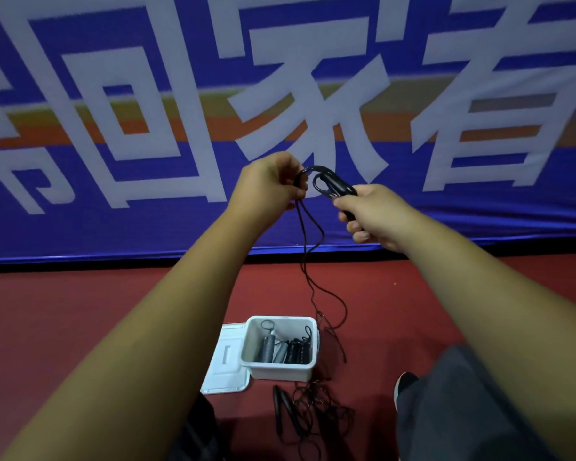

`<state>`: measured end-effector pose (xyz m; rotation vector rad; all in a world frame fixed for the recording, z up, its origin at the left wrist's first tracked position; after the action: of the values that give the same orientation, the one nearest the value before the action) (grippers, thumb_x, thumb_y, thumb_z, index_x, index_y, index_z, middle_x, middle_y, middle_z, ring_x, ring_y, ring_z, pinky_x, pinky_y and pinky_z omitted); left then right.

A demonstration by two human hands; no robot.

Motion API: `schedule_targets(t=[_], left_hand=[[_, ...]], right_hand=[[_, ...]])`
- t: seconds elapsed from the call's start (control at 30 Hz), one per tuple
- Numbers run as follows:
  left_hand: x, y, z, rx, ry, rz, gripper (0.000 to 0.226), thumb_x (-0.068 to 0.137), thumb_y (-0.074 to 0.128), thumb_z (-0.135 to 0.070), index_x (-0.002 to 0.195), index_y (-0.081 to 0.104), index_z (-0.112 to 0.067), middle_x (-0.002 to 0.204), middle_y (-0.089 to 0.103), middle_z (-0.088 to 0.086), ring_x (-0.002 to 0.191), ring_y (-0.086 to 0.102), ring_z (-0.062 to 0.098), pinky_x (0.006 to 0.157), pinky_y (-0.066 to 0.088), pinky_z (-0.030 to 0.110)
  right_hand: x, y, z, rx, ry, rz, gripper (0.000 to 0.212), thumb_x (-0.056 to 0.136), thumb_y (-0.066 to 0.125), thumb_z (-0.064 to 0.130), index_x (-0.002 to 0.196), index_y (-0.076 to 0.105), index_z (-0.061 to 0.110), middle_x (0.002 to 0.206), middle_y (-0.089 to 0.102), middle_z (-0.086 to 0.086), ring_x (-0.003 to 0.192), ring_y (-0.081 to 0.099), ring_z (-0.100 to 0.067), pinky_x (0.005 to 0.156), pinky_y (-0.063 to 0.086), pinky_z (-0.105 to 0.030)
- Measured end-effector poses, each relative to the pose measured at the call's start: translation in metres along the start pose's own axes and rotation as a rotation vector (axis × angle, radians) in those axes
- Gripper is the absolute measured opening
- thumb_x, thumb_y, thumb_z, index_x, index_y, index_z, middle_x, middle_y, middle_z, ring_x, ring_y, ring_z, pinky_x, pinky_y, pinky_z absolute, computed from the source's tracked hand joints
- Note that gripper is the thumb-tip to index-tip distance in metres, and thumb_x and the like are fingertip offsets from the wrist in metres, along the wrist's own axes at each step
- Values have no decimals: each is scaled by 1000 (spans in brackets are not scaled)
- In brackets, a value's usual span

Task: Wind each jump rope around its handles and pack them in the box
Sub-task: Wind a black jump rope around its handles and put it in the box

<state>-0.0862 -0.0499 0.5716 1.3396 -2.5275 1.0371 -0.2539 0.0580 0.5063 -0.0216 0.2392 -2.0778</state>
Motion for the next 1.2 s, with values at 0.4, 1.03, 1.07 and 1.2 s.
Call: schedule_targets(t=[0.4,1.03,1.07,1.2], left_hand=[[-31,-11,-8,619,14,-183,11,100,47,-12,96,56,-7,74,55,8,58,54,25,46,39,37],[-74,107,160,-190,-363,161,21,106,49,2,92,52,-12,102,70,21,84,74,26,75,63,27],[-73,118,165,-224,-371,166,20,107,47,2,93,52,-12,103,69,21,89,74,28,82,63,31],[-56,159,170,-381,-409,166,20,108,45,-2,92,51,-12,98,72,17,97,74,36,102,57,53]], right_hand=[[5,21,-19,593,-11,164,33,108,59,23,136,66,8,78,52,1,56,33,-9,46,24,-23],[17,31,-169,185,193,56,4,106,58,13,102,57,14,77,52,-5,51,34,-11,43,23,-22],[18,30,-176,148,197,55,6,105,58,13,100,58,15,78,52,-5,51,35,-11,43,24,-22],[30,13,-188,6,184,-40,9,104,58,15,95,60,16,77,54,-5,48,38,-11,42,30,-21]])
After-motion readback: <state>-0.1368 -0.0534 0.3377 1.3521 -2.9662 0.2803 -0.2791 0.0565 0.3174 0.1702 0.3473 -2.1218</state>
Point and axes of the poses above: each hand's wrist, its own x-axis towards the middle knuckle, its own y-axis out of the palm, z = x × y, the point moved 7 cm from there along x, towards the middle knuckle
